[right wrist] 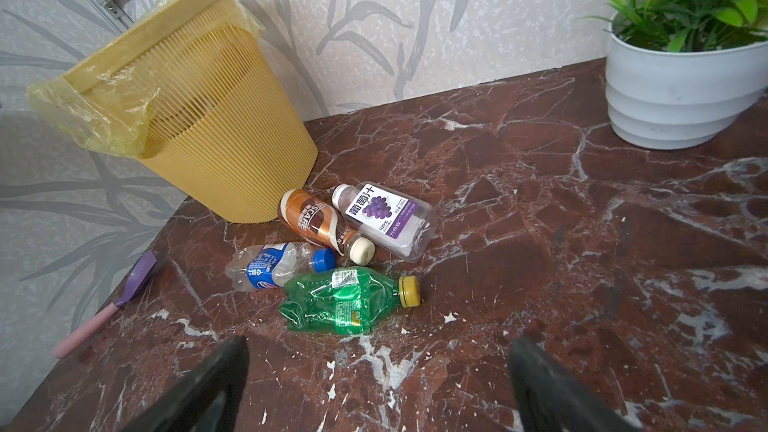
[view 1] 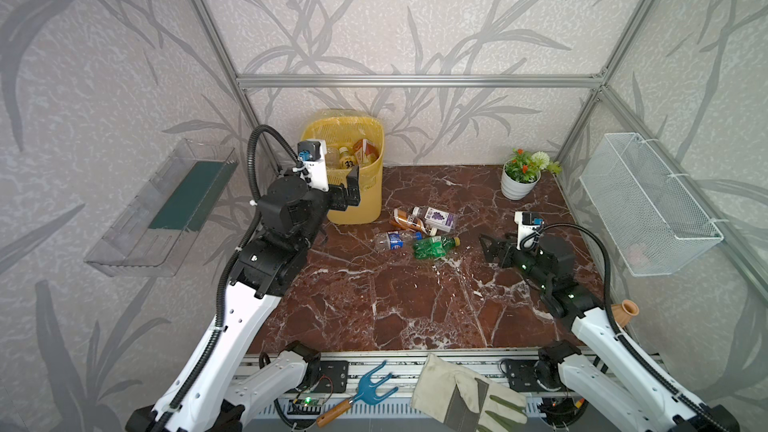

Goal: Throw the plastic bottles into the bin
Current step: 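Move the left gripper from the bin over the green bottle, then lower the left gripper onto the green yellow-capped bottle and grasp it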

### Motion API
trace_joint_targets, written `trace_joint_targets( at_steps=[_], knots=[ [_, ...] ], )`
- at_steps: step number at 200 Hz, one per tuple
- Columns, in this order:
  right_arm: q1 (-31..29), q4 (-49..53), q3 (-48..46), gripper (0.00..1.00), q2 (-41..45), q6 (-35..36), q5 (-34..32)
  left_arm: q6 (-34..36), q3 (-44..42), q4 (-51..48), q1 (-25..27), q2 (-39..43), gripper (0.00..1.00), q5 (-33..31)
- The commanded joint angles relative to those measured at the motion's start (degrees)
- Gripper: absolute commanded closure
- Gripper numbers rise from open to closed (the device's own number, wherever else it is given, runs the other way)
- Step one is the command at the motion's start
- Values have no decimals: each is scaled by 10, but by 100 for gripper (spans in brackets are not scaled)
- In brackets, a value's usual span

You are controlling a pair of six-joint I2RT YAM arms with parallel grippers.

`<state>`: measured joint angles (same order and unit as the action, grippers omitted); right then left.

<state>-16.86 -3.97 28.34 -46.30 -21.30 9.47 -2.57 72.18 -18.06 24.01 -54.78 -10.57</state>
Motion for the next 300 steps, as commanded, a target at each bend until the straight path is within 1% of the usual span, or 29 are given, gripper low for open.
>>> trace_joint_targets(
  at_steps=[1, 21, 48, 78, 110, 141, 158, 172, 218, 247, 271, 300],
  knots=[
    [3, 1, 14, 3, -4, -8, -15, 0, -35, -6, 23, 19, 1, -9],
    [3, 6, 6, 0, 4, -21, -55, -1, -58, -22, 58, 10, 1, -7],
    [6, 22, -3, 1, 24, -16, -77, 10, -78, -31, 118, -34, 1, -12],
    [35, 63, -5, 1, 41, -16, -74, 32, -77, -33, 180, -100, 1, -25],
    [74, 80, -20, 1, 61, -32, -60, 60, -44, -61, 213, -178, 1, -5],
    [96, 82, -29, 1, 74, -40, -44, 95, 20, -144, 216, -282, 1, 55],
    [100, 86, -28, 1, 76, -39, -40, 121, 69, -200, 217, -348, 6, 85],
    [103, 88, -28, 1, 78, -39, -38, 138, 102, -228, 219, -402, 9, 91],
    [111, 97, -28, 1, 88, -41, -34, 172, 172, -251, 221, -519, 10, 103],
    [114, 99, -28, 1, 90, -40, -32, 192, 212, -261, 220, -582, 14, 87],
    [116, 99, -25, 1, 87, -39, -26, 198, 235, -256, 220, -619, 16, 82],
    [120, 100, -23, 1, 86, -37, -25, 200, 248, -251, 222, -643, 17, 90]
  ],
)
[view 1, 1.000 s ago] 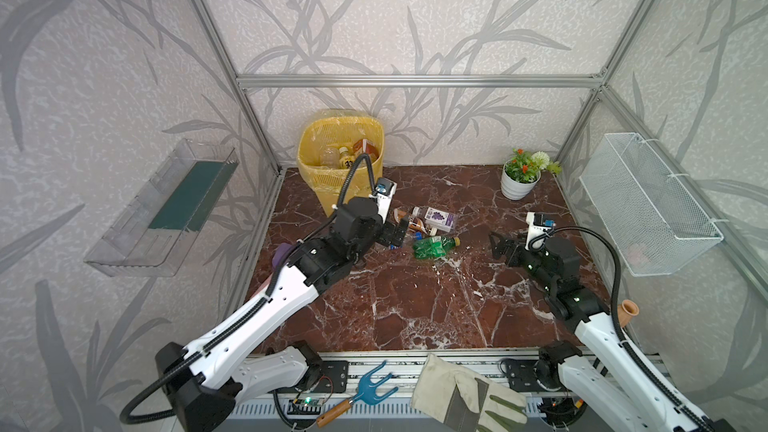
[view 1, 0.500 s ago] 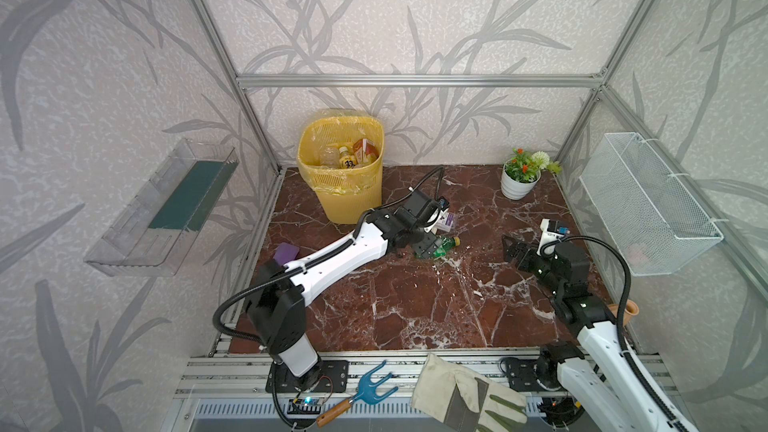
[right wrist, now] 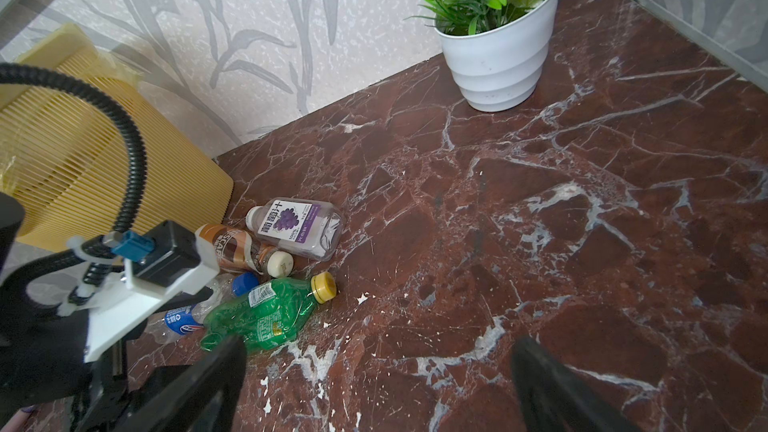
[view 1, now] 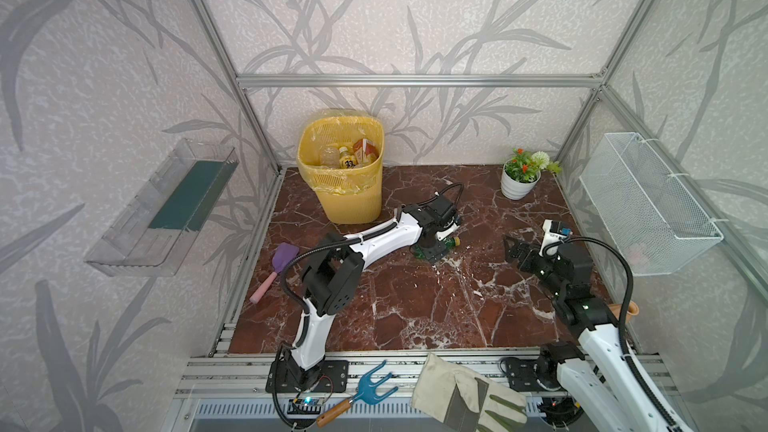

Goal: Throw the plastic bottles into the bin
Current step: 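Lower the left gripper onto the green yellow-capped bottle and grasp it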

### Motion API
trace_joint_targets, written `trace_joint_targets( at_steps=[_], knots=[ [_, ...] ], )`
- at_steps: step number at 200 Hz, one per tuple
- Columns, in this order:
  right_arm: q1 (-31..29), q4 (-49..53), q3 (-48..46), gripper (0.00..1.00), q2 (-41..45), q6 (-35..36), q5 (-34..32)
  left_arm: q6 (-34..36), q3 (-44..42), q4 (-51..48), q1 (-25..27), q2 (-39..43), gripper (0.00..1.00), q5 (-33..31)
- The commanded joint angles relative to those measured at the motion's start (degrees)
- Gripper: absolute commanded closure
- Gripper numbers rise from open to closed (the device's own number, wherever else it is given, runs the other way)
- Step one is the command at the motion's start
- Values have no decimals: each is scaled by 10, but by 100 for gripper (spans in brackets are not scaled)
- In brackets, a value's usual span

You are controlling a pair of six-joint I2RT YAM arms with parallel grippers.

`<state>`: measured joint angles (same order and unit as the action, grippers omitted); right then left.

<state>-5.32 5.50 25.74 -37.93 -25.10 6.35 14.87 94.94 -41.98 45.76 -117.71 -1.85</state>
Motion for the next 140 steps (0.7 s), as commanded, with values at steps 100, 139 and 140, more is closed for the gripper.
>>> trace_joint_targets(
  at_steps=[100, 139, 140],
  knots=[
    [11, 6, 1, 1, 6, 0, 13, 30, 24, -21, 14, -52, 29, 4],
    [13, 8, -1, 1, 9, 1, 15, 23, 20, -12, 17, -64, 30, 5],
    [13, 8, -1, 1, 9, 1, 15, 23, 21, -12, 17, -64, 29, 5]
  ],
)
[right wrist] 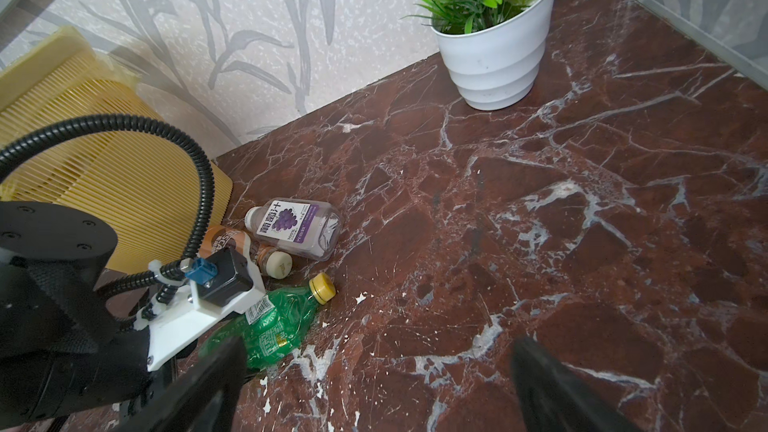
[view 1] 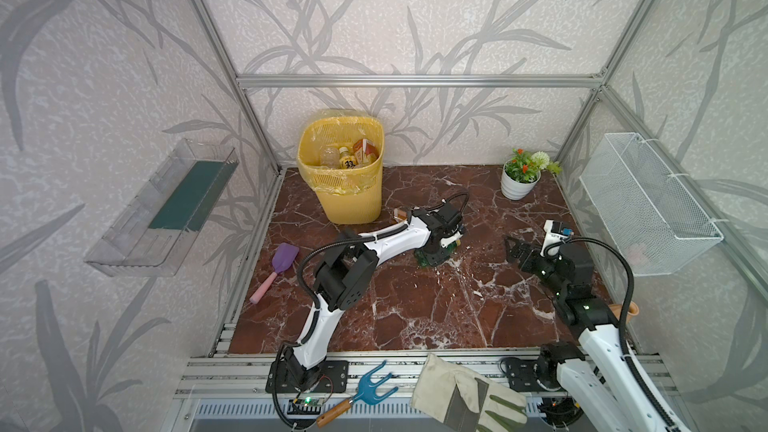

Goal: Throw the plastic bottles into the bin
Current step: 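Lower the left gripper onto the green yellow-capped bottle and grasp it, then lift the green bottle with the left gripper over the bin and release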

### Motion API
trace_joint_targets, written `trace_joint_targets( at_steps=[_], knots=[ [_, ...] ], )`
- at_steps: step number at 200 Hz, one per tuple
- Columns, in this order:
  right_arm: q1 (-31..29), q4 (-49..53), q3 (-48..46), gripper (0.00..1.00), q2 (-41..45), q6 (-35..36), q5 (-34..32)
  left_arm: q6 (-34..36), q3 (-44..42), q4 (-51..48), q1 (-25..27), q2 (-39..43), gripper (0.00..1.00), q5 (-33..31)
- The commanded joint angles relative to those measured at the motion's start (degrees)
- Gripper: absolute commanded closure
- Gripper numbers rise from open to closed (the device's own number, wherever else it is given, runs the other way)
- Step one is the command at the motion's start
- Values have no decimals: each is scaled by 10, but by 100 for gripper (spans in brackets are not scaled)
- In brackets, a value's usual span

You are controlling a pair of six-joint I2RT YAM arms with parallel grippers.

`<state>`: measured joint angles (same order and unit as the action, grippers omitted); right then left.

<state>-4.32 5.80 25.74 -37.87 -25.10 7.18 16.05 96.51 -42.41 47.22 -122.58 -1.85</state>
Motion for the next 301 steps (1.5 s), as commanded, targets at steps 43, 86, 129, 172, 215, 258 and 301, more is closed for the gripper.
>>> trace_joint_targets(
  at_steps=[43, 86, 129, 172, 215, 258, 301],
  knots=[
    [7, 8, -4, 1, 15, 1, 6, 12, 4, -1, 2, -26, 24, -5],
    [10, 14, -5, 1, 24, 1, 9, 8, -10, 14, 3, -27, 25, -4],
    [12, 21, -11, 1, 35, 0, 8, -13, -16, 33, 2, -1, 41, 16],
    [13, 24, -9, 1, 41, 1, 9, -43, -51, 84, 2, 54, 42, 40],
    [14, 14, -16, 1, 45, -4, 14, -66, -83, 121, 3, 112, 42, 45],
    [14, 3, -14, 1, 32, -3, 29, -87, -103, 144, 5, 170, 42, 46],
    [14, -12, -8, 0, 13, 1, 60, -115, -134, 179, 12, 247, 42, 42]
  ],
)
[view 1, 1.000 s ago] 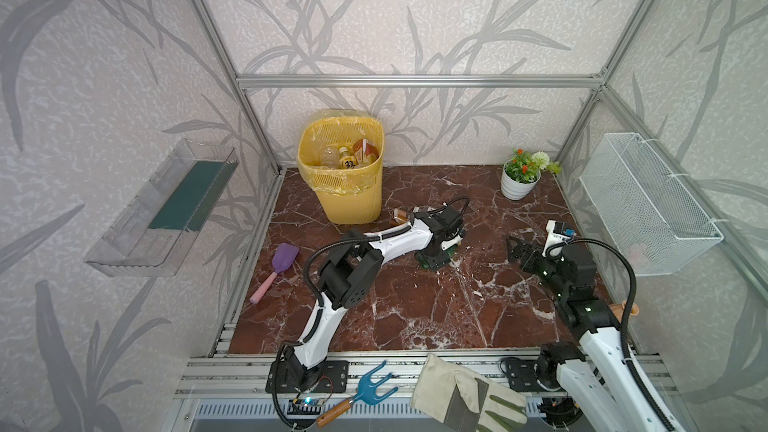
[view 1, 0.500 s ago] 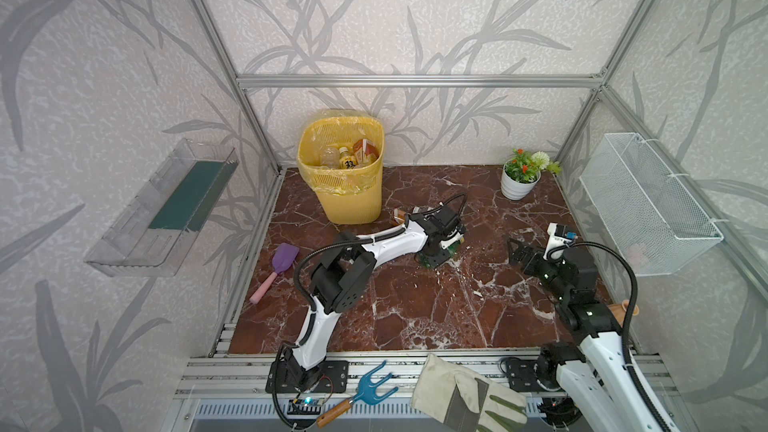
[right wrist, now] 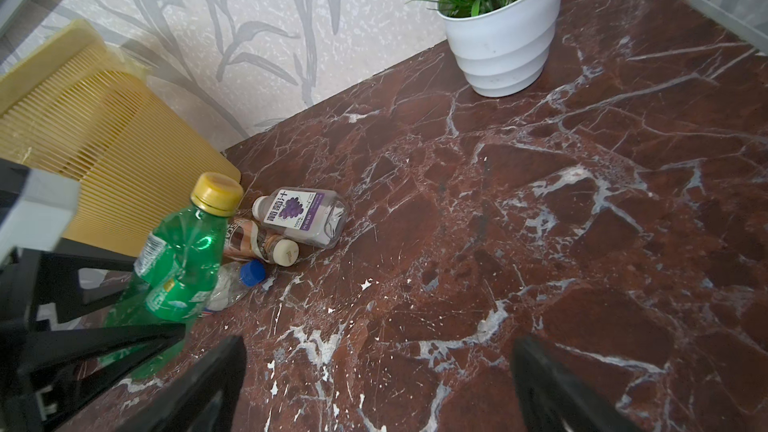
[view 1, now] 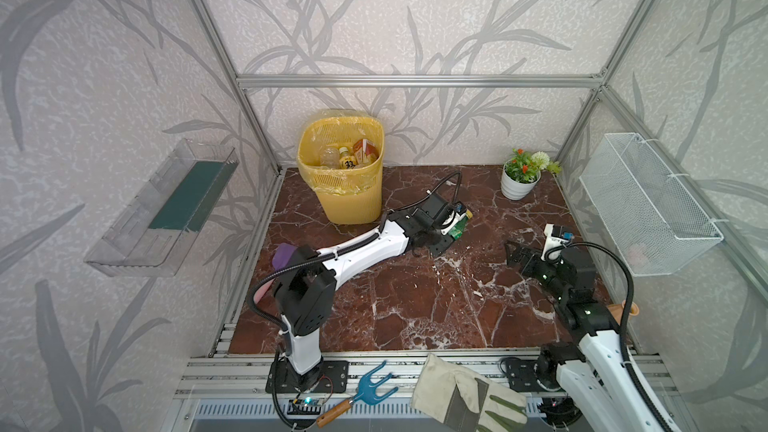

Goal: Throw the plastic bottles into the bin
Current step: 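Lift the green bottle with the left gripper over the bin and release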

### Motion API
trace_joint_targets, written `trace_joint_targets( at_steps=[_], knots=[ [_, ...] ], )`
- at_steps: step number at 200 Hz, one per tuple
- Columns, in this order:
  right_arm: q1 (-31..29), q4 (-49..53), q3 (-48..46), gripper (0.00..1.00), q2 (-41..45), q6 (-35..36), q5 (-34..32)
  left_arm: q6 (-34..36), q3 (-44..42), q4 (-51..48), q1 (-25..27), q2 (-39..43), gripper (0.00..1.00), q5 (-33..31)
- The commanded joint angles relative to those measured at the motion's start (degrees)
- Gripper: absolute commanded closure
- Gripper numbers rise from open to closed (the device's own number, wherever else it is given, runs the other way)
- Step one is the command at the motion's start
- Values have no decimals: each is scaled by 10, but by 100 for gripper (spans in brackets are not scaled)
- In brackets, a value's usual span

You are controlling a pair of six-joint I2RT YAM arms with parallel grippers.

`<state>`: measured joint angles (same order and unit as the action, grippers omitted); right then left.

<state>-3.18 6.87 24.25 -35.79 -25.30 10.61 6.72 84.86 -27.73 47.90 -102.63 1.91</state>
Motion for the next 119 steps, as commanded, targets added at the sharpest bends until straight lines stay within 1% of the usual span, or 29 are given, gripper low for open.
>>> trace_joint_targets(
  at_steps=[1, 30, 61, 79, 106, 119],
  knots=[
    [2, -23, 7, 0, -8, 3, 26, -22, -19, 33, 5, 50, 42, 4],
    [3, -49, 4, 0, -22, -3, 52, -40, -54, 72, 5, 115, 41, -16],
    [-2, -54, 14, 5, -50, 8, 75, -47, -82, 103, 5, 183, 40, -52],
    [-17, -41, 22, 7, -67, 21, 64, -48, -84, 102, 5, 212, 40, -87],
    [-63, -31, 34, 7, -92, 47, 24, -47, -87, 104, 4, 250, 40, -122],
    [-88, -29, 45, 7, -109, 61, 7, -61, -86, 102, 4, 265, 39, -156]
  ],
)
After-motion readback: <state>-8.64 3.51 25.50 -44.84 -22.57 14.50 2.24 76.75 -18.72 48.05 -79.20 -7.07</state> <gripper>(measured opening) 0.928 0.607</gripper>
